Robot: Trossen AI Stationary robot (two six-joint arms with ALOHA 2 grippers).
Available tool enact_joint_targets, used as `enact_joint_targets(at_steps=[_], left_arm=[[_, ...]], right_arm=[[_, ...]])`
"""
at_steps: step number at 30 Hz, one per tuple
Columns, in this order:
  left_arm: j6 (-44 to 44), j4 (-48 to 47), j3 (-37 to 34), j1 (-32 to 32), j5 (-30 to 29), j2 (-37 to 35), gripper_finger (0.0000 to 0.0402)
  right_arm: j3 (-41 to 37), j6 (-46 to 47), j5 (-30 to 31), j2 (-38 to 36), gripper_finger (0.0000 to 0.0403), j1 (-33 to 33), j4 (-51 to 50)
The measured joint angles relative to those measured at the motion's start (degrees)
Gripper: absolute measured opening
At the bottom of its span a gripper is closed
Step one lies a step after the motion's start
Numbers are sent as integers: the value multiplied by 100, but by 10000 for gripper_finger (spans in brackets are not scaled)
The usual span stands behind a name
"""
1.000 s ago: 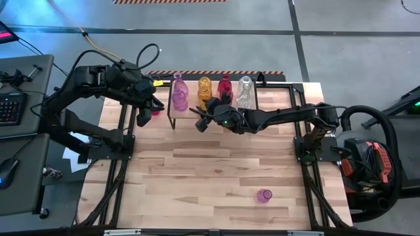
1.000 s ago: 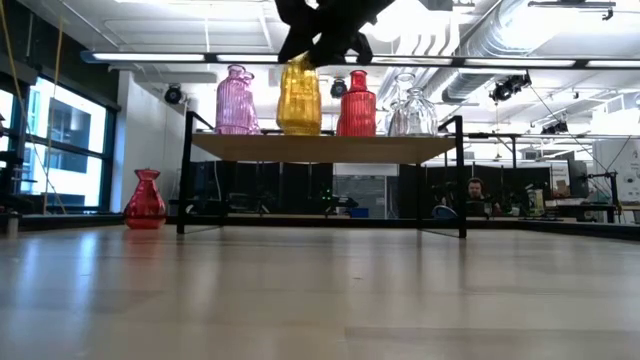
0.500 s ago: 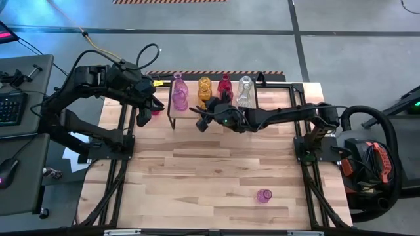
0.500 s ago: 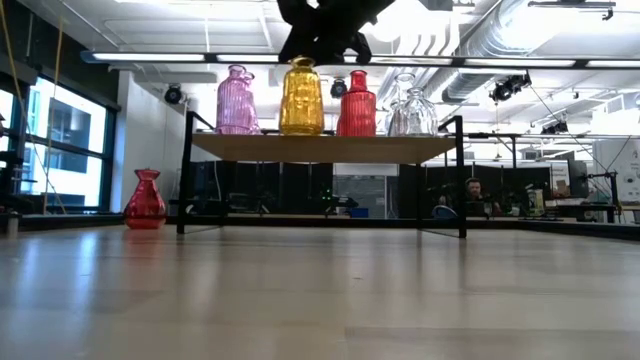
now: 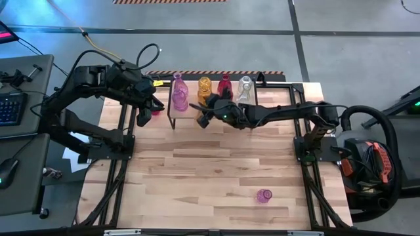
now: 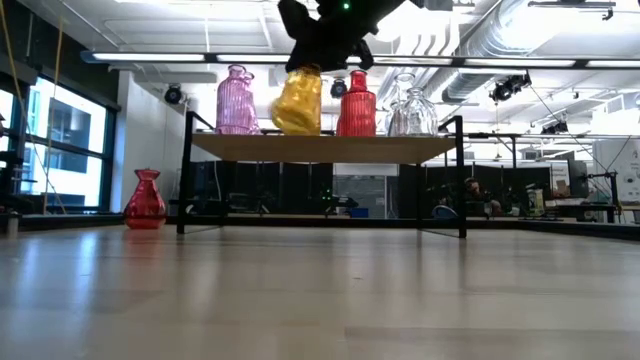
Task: Sort vases onto shelf
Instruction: Put the yellow vase on the shelf aligned with the other yellow vases
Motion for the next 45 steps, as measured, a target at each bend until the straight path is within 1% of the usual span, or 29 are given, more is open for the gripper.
enact_joint_targets(at_steps=[4,13,17,23,28,31,33,38,42,45], left_arm=[[2,0,0,0,-2,2,54],[0,-1,0,0,-19,4,54],[70,-163,-13,0,-35,4,54],[101,-233,-500,0,-330,-17,54],[405,-228,-1214,-8,-311,-20,54],[727,-243,-1881,-35,-43,-30,54],[789,-236,-2379,-46,137,-57,54],[563,-6,-3527,-180,191,-218,54],[296,173,-4217,-338,255,-485,54],[91,377,-4561,-471,461,-713,54]], right_arm=[[-32,38,-265,47,125,-44,-90],[-22,38,-344,27,126,-35,8],[-21,38,-530,27,126,25,16],[-21,38,-606,25,126,166,20],[-21,39,-602,21,126,217,0],[-20,100,-602,21,126,217,-69],[-19,208,-602,21,126,217,-103],[-14,357,-636,16,126,220,-109],[-12,599,-1019,12,126,272,-144],[-12,850,-1303,12,126,389,-144]])
